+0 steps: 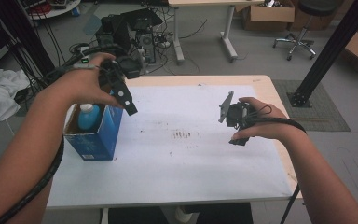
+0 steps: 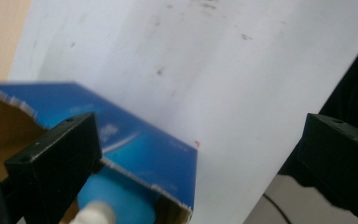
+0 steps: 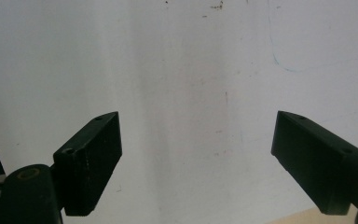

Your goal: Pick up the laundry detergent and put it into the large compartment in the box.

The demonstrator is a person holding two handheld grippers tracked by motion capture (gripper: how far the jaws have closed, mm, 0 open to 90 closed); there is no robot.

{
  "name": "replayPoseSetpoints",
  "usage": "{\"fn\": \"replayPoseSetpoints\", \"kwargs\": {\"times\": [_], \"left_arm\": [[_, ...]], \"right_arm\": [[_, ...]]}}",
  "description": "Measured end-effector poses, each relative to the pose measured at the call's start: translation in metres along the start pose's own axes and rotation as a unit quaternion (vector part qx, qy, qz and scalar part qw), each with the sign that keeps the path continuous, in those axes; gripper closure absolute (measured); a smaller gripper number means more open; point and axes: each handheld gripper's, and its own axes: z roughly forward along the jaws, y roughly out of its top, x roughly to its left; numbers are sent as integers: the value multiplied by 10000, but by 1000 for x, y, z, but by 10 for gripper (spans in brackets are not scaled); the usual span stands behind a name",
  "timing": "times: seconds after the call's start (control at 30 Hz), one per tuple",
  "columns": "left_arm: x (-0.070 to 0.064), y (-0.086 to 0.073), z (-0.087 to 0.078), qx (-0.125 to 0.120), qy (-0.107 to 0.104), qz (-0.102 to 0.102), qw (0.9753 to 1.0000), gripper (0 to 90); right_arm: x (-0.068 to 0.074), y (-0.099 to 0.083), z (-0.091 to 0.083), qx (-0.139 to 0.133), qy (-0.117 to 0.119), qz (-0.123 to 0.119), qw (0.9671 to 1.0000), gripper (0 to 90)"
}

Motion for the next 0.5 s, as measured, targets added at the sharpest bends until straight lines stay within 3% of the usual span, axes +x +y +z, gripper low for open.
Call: {"fn": "replayPoseSetpoints", "kwargs": {"times": [0.07, 0.17, 0.2, 0.3, 0.33, 0.37, 0.5], "left_arm": [[-11, 6, 6, -19, -74, 446, 9990, 1], [-25, 14, 16, 55, -119, 1073, 9941, 1], [-32, 16, 20, 79, -167, 1328, 9910, 1], [-46, 20, 28, 160, -258, 1812, 9830, 1], [-50, 21, 30, 118, -308, 1984, 9796, 1], [-56, 23, 35, 175, -416, 2212, 9742, 1], [-60, 26, 42, 296, -463, 2314, 9713, 1]], "right_arm": [[-1, 0, 0, 17, 26, -9, 10000, 162], [-2, 0, -1, 82, 42, 1, 10000, 162], [-3, 0, 0, 93, 51, 3, 9999, 162], [-4, -2, -2, 78, 44, 32, 10000, 162], [-4, -2, -2, 78, 44, 32, 10000, 162], [-4, -3, -3, 112, 40, 24, 9999, 162], [-5, -4, -4, 152, 47, 14, 9999, 161]]}}
